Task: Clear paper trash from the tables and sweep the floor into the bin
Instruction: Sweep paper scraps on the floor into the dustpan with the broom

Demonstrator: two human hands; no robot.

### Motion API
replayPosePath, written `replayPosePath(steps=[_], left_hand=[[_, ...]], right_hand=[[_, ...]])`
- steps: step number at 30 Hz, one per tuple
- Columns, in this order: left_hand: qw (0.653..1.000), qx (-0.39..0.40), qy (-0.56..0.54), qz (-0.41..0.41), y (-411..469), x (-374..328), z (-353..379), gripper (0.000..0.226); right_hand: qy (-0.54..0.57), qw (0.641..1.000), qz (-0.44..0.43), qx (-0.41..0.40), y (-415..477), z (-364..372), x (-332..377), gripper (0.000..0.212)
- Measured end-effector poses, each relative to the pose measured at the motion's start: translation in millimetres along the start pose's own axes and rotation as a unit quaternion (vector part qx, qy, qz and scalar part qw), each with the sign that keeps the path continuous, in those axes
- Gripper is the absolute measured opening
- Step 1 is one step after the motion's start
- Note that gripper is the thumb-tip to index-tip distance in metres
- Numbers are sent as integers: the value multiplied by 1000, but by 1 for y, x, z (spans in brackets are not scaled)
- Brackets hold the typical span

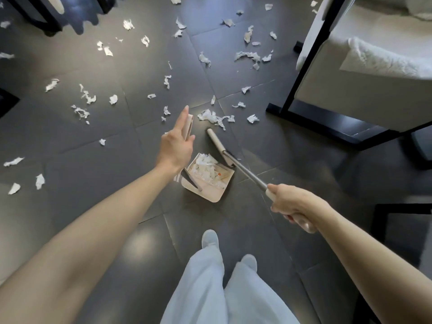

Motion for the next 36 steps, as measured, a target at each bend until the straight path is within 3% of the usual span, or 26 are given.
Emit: replayPosePath(steps=[4, 8, 13, 18, 25, 33, 36], left_hand=[[1000, -11, -4, 5, 15, -3, -1, 70], [1000, -19, -1, -13, 27, -5, -5, 69], [998, -46, 8, -49, 50, -19, 1, 68], [997, -60, 19, -54, 72, -28, 0, 68], [991, -104, 28, -75, 104, -33, 0, 69], [994, -82, 35, -69, 143, -29, -8, 69], [995, -66, 43, -60, 156, -22, -17, 69]], right_hand=[[-21, 998, -9, 59, -7, -10, 1, 53], [5, 996, -26, 86, -13, -45, -5, 34], [23, 995, -41, 91, -1, -100, -9, 32], [25, 995, -72, 58, 19, -148, -16, 46], [141, 987, -69, -9, 53, -198, -36, 69], [194, 978, 4, -78, 92, -214, -42, 67], [149, 984, 28, -92, 108, -203, -27, 47]])
Point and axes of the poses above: each hand's wrist, its own y-axis towards the middle knuckle, its own z-axis out of the palm, x = y × z, the point moved 3 cm from there along y, towards the middle knuckle, and after that the axes turned 8 degrees about y, right-handed, at the moved point
